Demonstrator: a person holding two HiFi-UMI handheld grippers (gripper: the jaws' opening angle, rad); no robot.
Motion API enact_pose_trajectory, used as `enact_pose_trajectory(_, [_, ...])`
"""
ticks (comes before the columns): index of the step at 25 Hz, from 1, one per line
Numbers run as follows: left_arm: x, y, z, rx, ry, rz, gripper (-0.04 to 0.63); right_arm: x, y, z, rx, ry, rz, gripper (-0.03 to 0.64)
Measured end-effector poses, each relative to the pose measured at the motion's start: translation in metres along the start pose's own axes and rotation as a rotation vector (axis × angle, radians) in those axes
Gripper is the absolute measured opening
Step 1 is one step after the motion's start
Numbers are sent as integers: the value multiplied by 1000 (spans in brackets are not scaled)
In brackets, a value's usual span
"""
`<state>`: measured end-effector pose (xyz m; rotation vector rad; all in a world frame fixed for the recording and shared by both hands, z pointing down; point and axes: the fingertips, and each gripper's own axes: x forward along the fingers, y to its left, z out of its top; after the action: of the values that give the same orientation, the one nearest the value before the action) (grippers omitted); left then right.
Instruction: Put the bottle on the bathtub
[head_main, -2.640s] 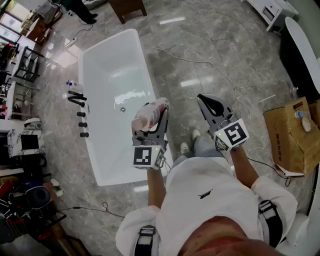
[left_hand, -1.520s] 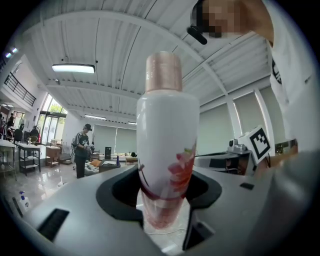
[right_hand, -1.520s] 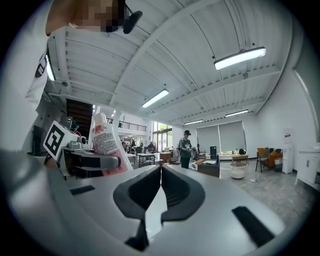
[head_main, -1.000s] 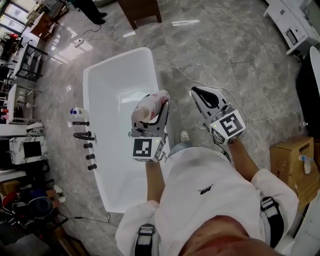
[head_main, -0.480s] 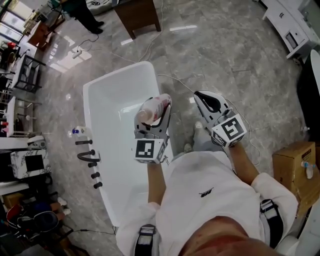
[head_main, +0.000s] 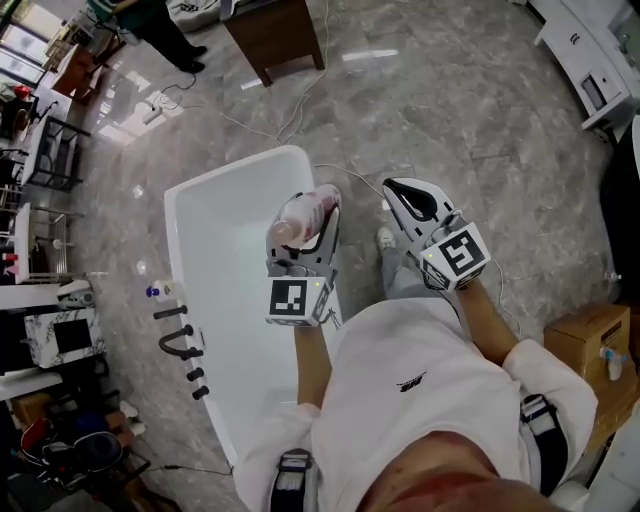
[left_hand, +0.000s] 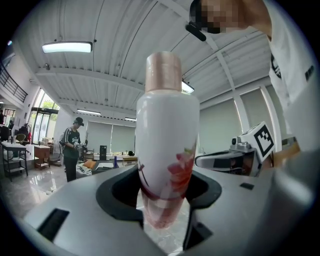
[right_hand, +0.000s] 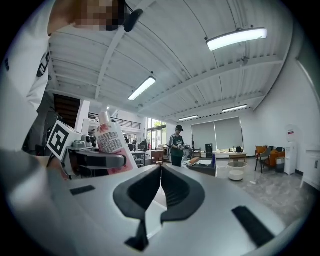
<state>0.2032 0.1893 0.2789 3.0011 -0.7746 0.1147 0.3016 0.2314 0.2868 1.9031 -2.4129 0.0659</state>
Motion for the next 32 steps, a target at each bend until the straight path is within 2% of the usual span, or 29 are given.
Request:
enact_pose_trajectory(10, [141,51,16,0,8,14,235,95,-110,7,15,17,67,-5])
enact_pose_trajectory(18, [211,85,23,3,6,61,235,153,-170,10,18,15,127,-5])
enact_pose_trajectory(25, [228,106,36,-18,6,134,235,188,-183,24,31,-4,228,-5])
enact_pose_trajectory(32, [193,134,38,-20,1,249,235,221,-143,31,30,-11,366,-5])
